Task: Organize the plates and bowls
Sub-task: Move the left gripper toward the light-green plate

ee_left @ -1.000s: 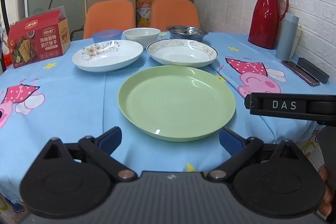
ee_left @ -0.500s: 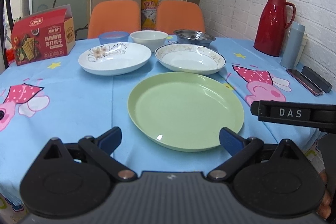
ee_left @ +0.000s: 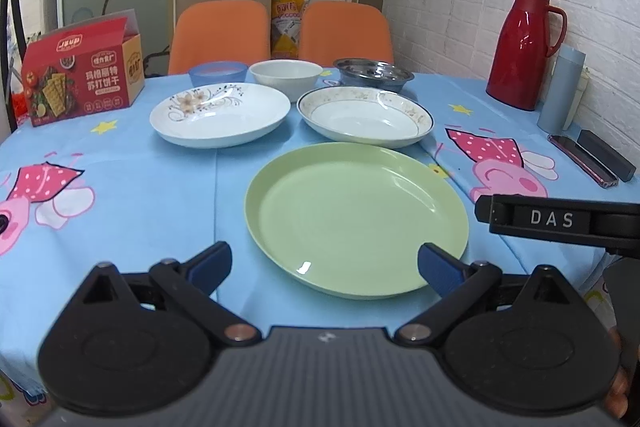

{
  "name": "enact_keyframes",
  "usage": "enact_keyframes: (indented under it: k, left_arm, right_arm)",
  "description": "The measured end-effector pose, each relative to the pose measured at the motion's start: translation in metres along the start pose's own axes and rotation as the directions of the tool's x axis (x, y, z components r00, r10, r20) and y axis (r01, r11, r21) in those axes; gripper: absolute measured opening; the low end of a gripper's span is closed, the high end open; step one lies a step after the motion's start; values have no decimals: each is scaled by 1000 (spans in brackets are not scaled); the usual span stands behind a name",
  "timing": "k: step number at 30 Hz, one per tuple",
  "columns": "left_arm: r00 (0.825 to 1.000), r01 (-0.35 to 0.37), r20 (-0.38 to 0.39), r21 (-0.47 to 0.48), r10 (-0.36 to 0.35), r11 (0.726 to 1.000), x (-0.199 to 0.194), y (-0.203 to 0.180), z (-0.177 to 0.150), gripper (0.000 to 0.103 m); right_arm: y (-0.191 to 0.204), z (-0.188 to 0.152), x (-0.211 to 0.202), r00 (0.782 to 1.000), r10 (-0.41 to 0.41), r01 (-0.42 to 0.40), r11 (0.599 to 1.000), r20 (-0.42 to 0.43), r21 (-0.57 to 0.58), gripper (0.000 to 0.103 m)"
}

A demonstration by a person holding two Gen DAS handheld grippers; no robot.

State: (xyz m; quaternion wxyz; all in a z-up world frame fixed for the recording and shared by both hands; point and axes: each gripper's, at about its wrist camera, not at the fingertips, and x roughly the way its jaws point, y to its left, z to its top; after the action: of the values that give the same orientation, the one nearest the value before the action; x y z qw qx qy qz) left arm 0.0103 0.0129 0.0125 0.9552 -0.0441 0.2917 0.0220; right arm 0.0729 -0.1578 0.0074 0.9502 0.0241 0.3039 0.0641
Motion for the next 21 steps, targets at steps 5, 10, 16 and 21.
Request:
enact_keyframes:
  k: [5,10,16,21]
  left_arm:
    - [1000,4,-3,0,-4,1000,1,0,1,98]
    - [1000,-1,-9,-11,1,1000,3,4,4,98]
    - [1000,2,-21,-15,-2,1000,8,7,11,98]
    - [999,-15,-43,-5,15,1000,7,15,19,98]
  right_arm:
    - [-2,2,0,1000,-2,2,1000,4,8,103]
    - [3,4,4,1000,4,-4,1000,-9,-2,103]
    - [7,12,10,1000,5,-5,1000,-19,-9,103]
    - [9,20,11,999,21,-22,999,-37,-39,103]
